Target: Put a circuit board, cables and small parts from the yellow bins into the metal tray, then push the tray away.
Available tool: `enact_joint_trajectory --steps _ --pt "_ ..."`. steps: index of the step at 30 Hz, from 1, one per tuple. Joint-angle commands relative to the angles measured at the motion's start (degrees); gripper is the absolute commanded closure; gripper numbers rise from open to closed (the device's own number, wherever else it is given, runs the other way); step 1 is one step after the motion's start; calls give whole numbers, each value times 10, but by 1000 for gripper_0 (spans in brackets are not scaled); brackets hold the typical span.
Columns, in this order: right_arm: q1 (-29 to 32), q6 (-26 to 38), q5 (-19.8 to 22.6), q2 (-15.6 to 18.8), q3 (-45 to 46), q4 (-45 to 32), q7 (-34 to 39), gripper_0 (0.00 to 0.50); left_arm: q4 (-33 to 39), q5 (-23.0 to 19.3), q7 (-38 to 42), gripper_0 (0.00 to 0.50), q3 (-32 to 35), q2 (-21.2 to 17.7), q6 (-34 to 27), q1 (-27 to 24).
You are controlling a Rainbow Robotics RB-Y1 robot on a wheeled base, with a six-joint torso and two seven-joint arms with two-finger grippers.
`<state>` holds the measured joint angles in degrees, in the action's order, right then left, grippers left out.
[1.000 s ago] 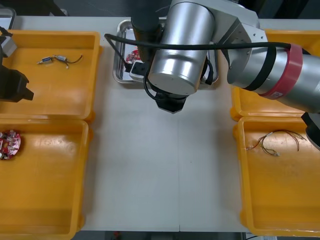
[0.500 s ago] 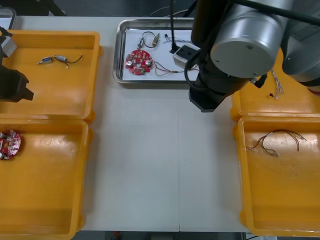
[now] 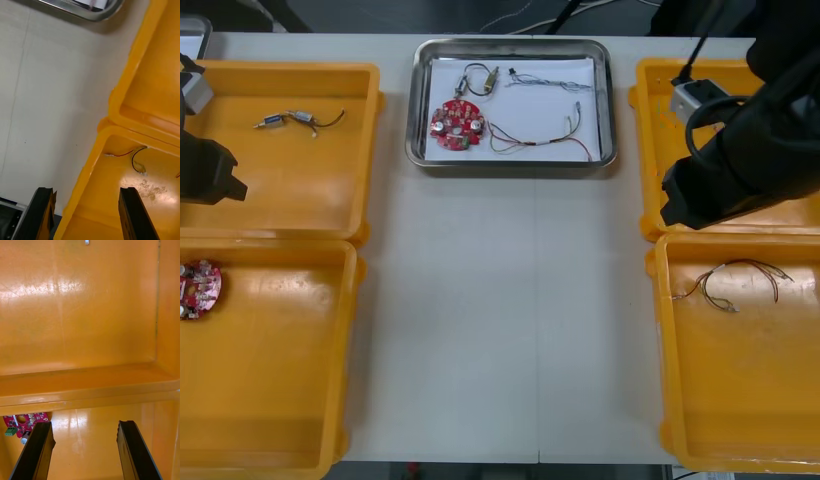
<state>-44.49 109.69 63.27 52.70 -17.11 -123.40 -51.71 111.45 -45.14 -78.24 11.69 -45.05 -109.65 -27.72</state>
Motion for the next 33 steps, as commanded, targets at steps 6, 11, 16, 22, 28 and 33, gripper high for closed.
enact_joint_trajectory --steps 6,11,16,22,28,33 --pt "135 3 9 62 163 -40 22 0 6 -3 -35 0 17 -28 -4 7" --pt "208 3 -1 67 248 -40 23 0 6 -3 -35 0 17 -28 -4 7" --pt "247 3 -18 67 294 -40 18 0 6 -3 -35 0 17 -28 -4 7" --pt "268 3 -48 63 318 -34 13 0 6 -3 -35 0 17 -28 -4 7" --pt "268 3 -61 55 319 3 -1 0 6 -3 -35 0 17 -28 -4 7" --pt "266 3 -56 55 319 40 -36 0 6 -3 -35 0 17 -28 -4 7"
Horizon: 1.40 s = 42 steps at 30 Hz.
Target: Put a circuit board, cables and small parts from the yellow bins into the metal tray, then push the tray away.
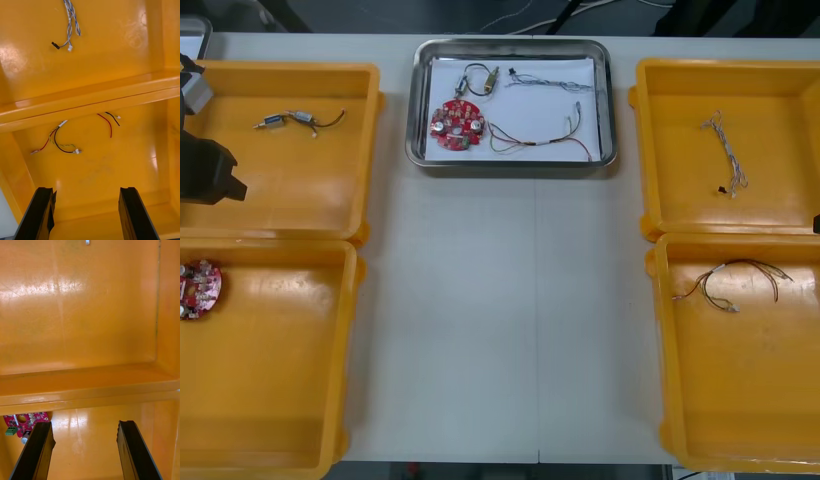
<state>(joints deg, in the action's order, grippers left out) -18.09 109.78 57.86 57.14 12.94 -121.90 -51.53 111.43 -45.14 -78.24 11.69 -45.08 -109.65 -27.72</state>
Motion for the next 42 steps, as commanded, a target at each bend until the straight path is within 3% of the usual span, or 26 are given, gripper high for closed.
enact_joint_trajectory --steps 1,7,12,31,42 --pt "2 2 -3 10 18 29 -46 0 6 -3 -35 0 17 -27 -4 6" --pt "-8 2 -7 10 15 79 -125 0 6 -3 -35 0 17 -27 -4 6" --pt "-24 0 -44 9 -19 86 -176 0 6 -3 -35 0 17 -27 -4 6" --pt "-26 -39 -70 -53 -35 85 -176 0 6 -3 -35 0 17 -27 -4 6" --pt "-26 -42 -64 -62 -35 80 -176 0 6 -3 -35 0 17 -27 -4 6"
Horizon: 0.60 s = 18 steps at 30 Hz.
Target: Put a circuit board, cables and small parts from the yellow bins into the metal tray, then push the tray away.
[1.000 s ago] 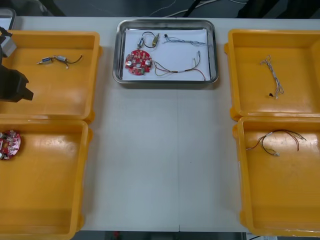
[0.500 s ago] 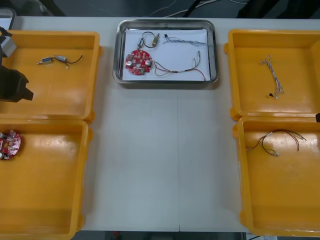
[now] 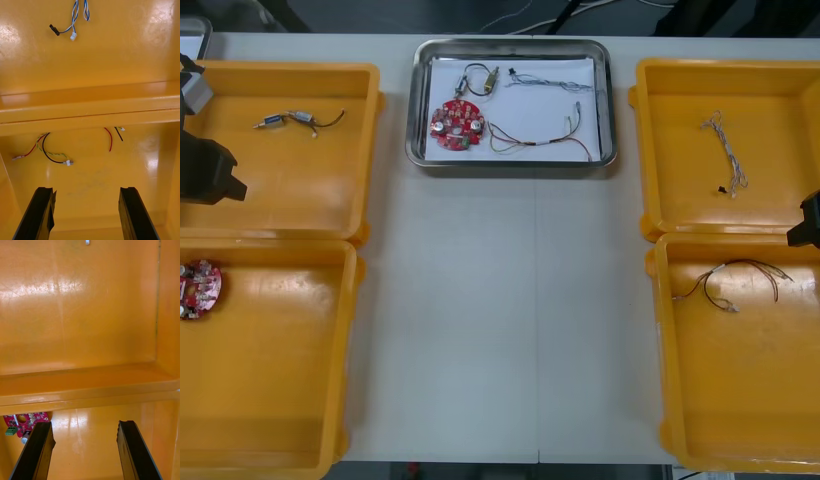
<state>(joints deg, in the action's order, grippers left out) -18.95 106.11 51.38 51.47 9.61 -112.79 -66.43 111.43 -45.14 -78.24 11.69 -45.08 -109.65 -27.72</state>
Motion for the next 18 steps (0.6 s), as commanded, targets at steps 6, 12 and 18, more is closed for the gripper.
enact_joint_trajectory --steps 6,12,18 --pt "-17 -5 3 -4 -2 -17 -27 0 6 -3 -35 0 17 -27 -4 6" --pt "-17 -5 3 -4 -2 -17 -27 0 6 -3 -35 0 17 -27 -4 6" --pt "-17 -5 3 -4 -2 -17 -27 0 6 -3 -35 0 17 -27 -4 6"
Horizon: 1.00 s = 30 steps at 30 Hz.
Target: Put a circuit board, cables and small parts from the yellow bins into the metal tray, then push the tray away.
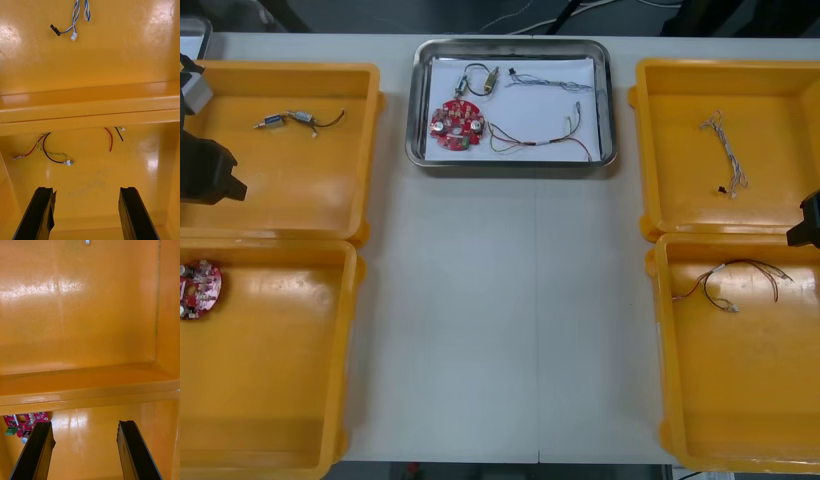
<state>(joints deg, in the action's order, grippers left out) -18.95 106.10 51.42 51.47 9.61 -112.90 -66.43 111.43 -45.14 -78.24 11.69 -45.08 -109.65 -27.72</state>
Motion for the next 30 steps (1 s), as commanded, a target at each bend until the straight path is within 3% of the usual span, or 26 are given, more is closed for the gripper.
enact_joint_trajectory --steps 1,30 --pt "-17 -5 3 -4 -2 -16 -27 0 6 -3 -35 0 17 -27 -4 6" --pt "-17 -5 3 -4 -2 -16 -27 0 6 -3 -35 0 17 -27 -4 6"
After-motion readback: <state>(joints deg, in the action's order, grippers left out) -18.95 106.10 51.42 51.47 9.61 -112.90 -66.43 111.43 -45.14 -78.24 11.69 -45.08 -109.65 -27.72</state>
